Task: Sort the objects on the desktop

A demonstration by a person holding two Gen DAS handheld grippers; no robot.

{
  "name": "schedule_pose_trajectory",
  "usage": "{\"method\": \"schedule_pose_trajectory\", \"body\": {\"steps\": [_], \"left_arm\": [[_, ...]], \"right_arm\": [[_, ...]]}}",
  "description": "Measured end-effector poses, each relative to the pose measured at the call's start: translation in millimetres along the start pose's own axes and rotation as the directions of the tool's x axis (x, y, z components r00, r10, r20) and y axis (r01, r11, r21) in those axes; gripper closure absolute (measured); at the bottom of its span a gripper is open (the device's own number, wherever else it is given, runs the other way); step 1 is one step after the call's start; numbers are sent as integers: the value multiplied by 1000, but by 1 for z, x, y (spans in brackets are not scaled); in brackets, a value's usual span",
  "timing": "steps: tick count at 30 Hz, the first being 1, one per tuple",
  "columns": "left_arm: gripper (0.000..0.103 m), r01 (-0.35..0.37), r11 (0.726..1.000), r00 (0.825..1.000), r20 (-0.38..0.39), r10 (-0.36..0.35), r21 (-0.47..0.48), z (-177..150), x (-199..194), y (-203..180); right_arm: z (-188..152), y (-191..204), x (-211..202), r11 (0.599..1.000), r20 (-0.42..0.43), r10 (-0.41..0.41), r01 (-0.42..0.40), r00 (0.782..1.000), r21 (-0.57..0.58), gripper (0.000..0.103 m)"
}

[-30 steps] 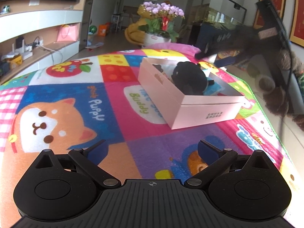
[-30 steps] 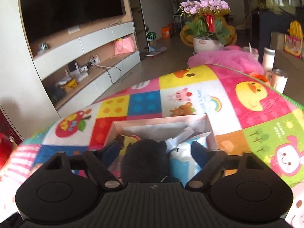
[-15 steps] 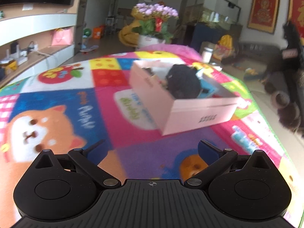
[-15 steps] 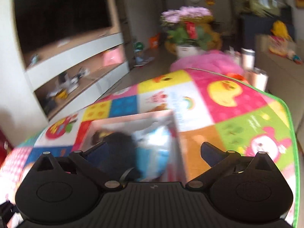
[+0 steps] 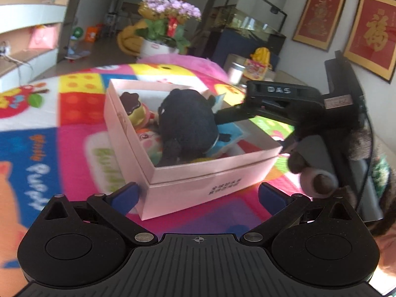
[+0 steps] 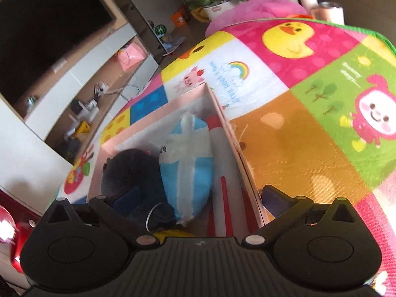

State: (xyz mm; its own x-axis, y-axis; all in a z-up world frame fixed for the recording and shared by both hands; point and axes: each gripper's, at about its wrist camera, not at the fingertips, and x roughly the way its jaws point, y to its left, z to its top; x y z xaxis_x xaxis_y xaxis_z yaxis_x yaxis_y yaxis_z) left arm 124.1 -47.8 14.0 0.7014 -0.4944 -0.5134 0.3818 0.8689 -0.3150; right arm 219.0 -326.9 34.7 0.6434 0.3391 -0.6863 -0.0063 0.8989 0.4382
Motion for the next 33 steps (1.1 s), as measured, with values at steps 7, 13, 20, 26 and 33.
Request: {"method": "schedule_pose_trajectory", "body": {"steps": [7, 13, 20, 26, 33], "left_arm": [[0, -180, 983, 984, 6, 180, -31, 4, -33, 50], [0, -397, 918, 917, -30, 397, -11, -4, -48, 48], [0, -416, 908, 905, -67, 419, 56, -26, -53, 24], [0, -489, 870, 871, -18, 491, 58, -49, -55, 15], [0, -522, 852, 851, -51, 523, 22, -42, -39, 23]], "right_arm": [[-12, 59, 32, 989, -78, 138, -142, 987, -44, 0], [-33, 101, 38, 980, -52, 169, -174, 984, -100, 0], [-82, 83, -16, 977, 57, 66, -53, 996, -207, 0], [-134, 60, -38, 934, 22, -16, 23, 1000, -357, 0], [-154, 75, -37, 865, 69, -123, 141, 990, -481, 0]]}}
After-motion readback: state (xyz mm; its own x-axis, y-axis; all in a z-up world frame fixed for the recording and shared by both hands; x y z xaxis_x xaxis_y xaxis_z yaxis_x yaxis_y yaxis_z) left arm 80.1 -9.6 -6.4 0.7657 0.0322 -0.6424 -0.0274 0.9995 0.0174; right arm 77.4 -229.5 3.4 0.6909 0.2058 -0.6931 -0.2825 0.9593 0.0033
